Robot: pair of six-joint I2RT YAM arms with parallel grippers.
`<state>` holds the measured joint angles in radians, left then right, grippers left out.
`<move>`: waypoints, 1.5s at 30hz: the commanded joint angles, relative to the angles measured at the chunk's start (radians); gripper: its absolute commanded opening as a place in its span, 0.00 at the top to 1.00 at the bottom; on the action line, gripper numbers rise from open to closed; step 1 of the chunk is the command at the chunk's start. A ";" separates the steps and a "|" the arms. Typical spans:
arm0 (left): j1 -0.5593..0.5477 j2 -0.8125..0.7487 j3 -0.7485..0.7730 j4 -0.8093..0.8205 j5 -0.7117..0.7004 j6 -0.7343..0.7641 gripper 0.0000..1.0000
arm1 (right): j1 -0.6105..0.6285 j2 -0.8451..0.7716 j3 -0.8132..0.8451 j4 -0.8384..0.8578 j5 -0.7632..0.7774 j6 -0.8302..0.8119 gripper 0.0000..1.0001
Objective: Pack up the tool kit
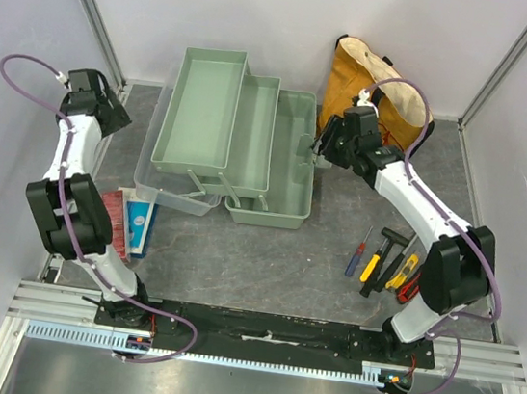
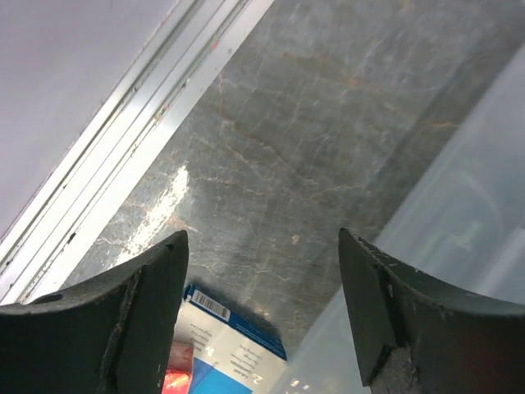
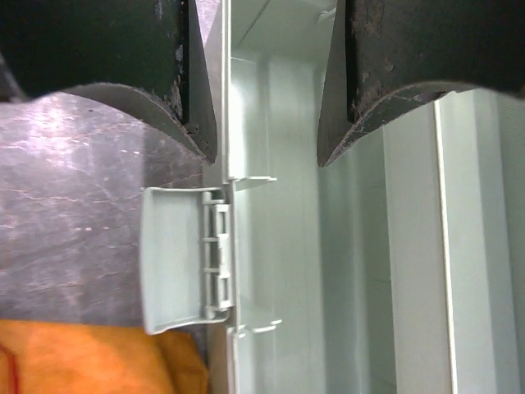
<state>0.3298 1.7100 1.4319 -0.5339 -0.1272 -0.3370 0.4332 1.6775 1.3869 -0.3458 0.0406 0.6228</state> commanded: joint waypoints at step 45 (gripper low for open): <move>-0.024 -0.354 0.064 0.041 0.810 -0.178 0.17 | -0.065 -0.260 -0.657 -0.225 0.143 0.095 0.75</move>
<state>0.3264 1.4158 1.4944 -0.5331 0.5827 -0.4717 0.3725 1.4120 0.7204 -0.5472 0.1982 0.6975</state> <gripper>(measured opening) 0.838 0.334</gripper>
